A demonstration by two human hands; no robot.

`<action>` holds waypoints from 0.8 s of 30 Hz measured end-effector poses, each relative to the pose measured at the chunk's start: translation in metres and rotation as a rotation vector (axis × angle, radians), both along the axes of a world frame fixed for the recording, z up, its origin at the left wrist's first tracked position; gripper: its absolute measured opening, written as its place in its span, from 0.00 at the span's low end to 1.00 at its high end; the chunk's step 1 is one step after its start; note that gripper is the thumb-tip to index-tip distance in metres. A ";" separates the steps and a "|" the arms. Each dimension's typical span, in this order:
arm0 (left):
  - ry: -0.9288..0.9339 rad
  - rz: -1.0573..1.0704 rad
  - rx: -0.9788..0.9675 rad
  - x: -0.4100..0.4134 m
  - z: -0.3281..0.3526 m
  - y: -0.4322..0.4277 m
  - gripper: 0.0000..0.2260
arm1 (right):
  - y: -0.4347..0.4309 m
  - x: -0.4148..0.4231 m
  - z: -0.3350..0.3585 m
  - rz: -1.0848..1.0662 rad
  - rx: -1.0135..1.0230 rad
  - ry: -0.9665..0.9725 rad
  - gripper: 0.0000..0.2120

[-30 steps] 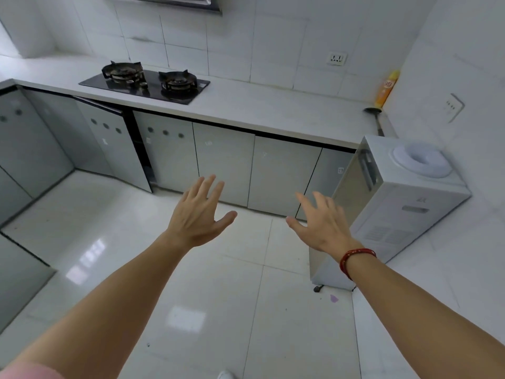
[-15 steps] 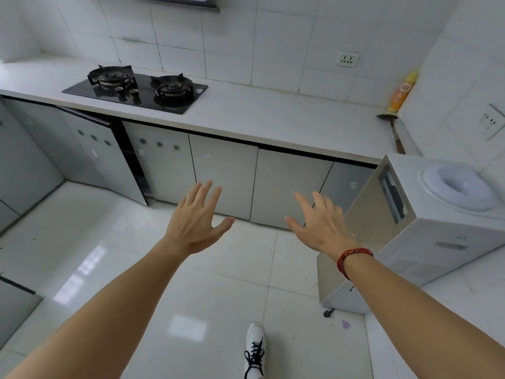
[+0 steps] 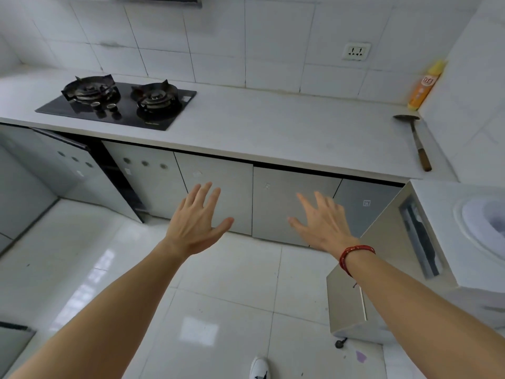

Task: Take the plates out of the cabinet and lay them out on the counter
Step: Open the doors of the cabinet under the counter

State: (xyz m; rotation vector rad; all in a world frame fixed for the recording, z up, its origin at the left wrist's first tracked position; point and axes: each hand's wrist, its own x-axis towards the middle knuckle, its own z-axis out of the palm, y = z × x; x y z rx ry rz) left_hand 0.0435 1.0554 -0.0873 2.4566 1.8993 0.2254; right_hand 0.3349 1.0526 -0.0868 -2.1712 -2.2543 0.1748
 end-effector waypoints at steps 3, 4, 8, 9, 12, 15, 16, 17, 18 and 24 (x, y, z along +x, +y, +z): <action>-0.004 0.005 -0.001 0.007 -0.001 0.026 0.38 | 0.027 0.004 -0.002 0.003 -0.008 0.006 0.33; -0.008 0.005 -0.004 0.010 0.000 0.036 0.38 | 0.036 0.005 -0.004 0.002 -0.008 0.010 0.33; -0.012 -0.025 -0.003 0.018 -0.003 0.072 0.38 | 0.068 0.007 -0.013 0.003 -0.018 0.024 0.34; -0.010 -0.036 -0.003 0.019 -0.005 0.081 0.38 | 0.076 0.006 -0.016 0.004 -0.021 0.016 0.34; 0.006 -0.065 -0.005 0.017 -0.013 0.108 0.37 | 0.097 0.000 -0.026 0.006 -0.016 -0.027 0.34; 0.017 -0.090 -0.005 0.011 -0.022 0.138 0.37 | 0.123 -0.011 -0.033 -0.001 -0.020 -0.048 0.34; 0.018 -0.097 -0.009 0.008 -0.025 0.149 0.37 | 0.132 -0.015 -0.034 -0.005 -0.024 -0.053 0.34; 0.015 -0.104 -0.014 0.005 -0.027 0.162 0.37 | 0.143 -0.019 -0.036 -0.012 -0.027 -0.054 0.34; 0.011 -0.112 -0.022 0.001 -0.029 0.174 0.37 | 0.153 -0.023 -0.037 -0.022 -0.031 -0.051 0.34; -0.008 -0.175 -0.074 -0.025 -0.044 0.251 0.36 | 0.214 -0.049 -0.049 -0.108 -0.078 -0.052 0.32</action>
